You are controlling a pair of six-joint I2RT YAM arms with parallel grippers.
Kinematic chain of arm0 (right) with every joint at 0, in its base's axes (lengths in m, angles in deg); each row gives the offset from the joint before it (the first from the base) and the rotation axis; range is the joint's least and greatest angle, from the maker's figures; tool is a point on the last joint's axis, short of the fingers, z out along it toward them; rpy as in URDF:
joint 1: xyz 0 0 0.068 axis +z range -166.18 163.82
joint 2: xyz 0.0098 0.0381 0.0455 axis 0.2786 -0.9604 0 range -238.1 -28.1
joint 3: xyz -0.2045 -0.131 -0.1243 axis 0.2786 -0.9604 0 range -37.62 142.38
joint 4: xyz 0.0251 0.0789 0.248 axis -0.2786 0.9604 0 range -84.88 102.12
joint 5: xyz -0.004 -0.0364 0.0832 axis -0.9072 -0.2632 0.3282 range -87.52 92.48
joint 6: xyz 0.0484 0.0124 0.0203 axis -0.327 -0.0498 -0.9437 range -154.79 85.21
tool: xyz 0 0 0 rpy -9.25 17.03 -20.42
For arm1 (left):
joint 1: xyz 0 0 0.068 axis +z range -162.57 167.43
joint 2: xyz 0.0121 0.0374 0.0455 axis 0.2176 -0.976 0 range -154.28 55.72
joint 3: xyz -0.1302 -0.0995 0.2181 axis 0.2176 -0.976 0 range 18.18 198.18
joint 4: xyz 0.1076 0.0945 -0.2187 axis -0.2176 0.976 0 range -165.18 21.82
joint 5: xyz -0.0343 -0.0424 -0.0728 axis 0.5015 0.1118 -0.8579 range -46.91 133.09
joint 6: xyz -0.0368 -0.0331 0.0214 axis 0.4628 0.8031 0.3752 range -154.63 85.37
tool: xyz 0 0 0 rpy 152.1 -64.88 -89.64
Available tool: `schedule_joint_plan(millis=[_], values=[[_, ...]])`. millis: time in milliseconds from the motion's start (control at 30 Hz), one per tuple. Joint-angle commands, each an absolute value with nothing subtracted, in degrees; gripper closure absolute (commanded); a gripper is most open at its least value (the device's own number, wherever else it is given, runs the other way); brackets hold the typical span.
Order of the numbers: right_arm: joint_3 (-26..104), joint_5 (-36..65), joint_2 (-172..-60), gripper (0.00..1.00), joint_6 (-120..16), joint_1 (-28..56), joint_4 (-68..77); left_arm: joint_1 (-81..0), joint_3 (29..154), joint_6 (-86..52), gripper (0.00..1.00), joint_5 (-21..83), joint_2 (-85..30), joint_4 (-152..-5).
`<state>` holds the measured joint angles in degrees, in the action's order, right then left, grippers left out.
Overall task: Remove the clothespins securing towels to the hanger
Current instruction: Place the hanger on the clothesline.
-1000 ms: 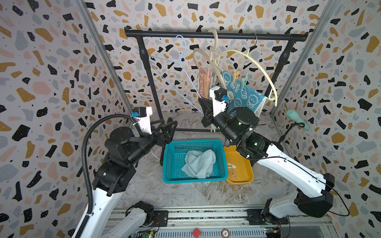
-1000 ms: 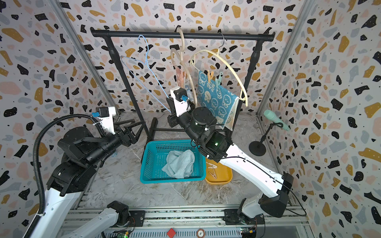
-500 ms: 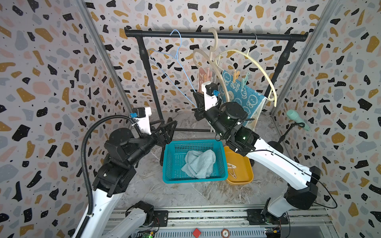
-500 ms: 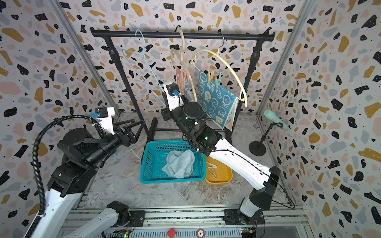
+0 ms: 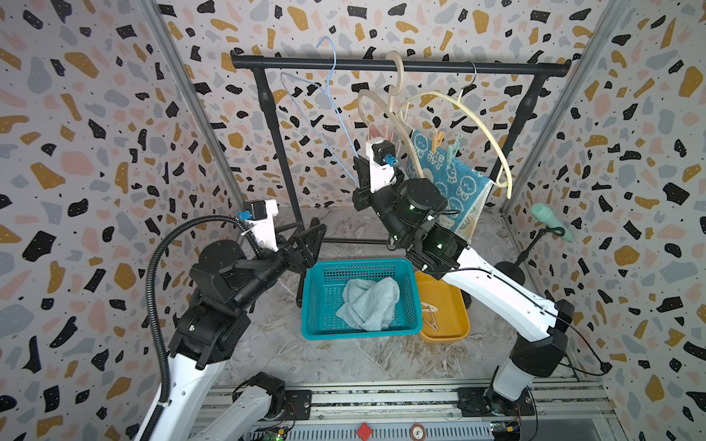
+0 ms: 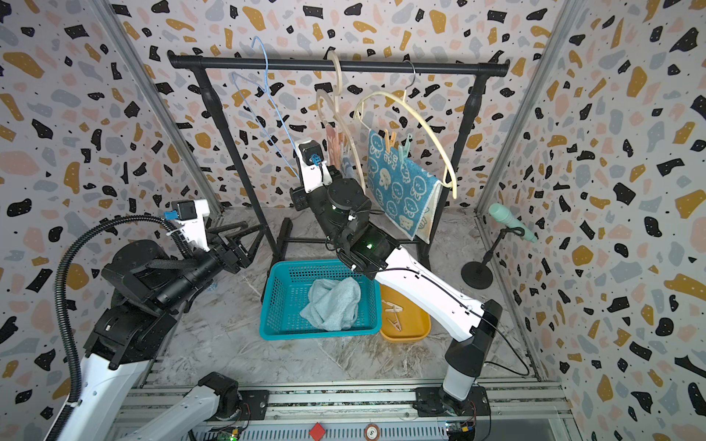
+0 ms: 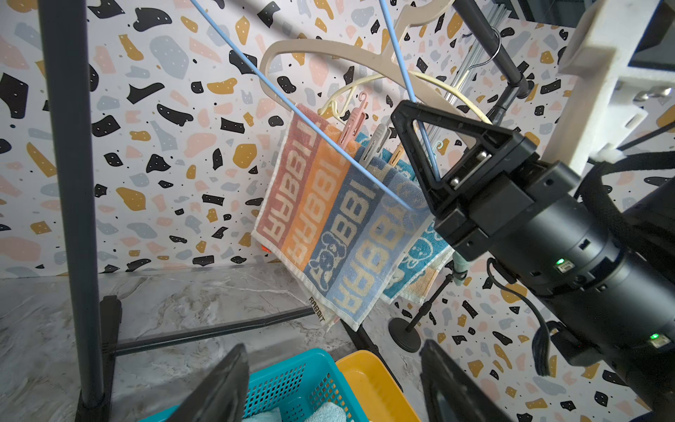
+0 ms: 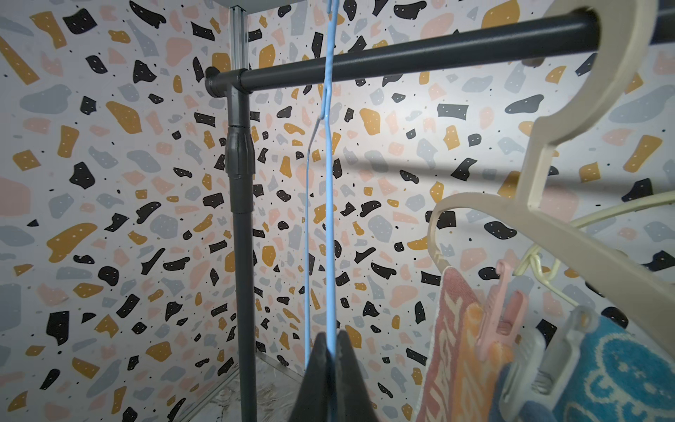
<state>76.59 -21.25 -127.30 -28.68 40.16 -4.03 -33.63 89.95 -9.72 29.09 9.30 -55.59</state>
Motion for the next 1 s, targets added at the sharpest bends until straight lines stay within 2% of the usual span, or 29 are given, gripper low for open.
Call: schedule_joint_plan(millis=[0,433,767,800,933,967], values=[[81.04,-24.11,-128.4,1.0,-28.0,39.58,-3.11,-33.65,89.62,-9.58,0.26,29.57,10.19,-57.54],[83.56,-24.86,-131.61,1.0,-28.68,38.49,0.2,-33.58,88.18,-9.39,0.26,29.76,10.79,-57.86],[76.41,-21.52,-127.15,1.0,-30.29,38.82,-1.18,-33.58,87.0,-9.04,0.26,29.72,10.89,-58.53],[75.85,-21.07,-126.66,0.95,-30.39,38.93,-1.25,-33.63,86.9,-8.92,0.26,29.65,10.9,-58.58],[73.08,-19.88,-124.17,0.56,-30.17,39.82,-1.91,-33.61,87.11,-8.77,0.26,29.41,10.63,-58.75],[72.3,-19.76,-123.51,0.51,-30.21,40.07,-2.26,-33.63,87.13,-8.72,0.26,29.38,10.57,-58.78]])
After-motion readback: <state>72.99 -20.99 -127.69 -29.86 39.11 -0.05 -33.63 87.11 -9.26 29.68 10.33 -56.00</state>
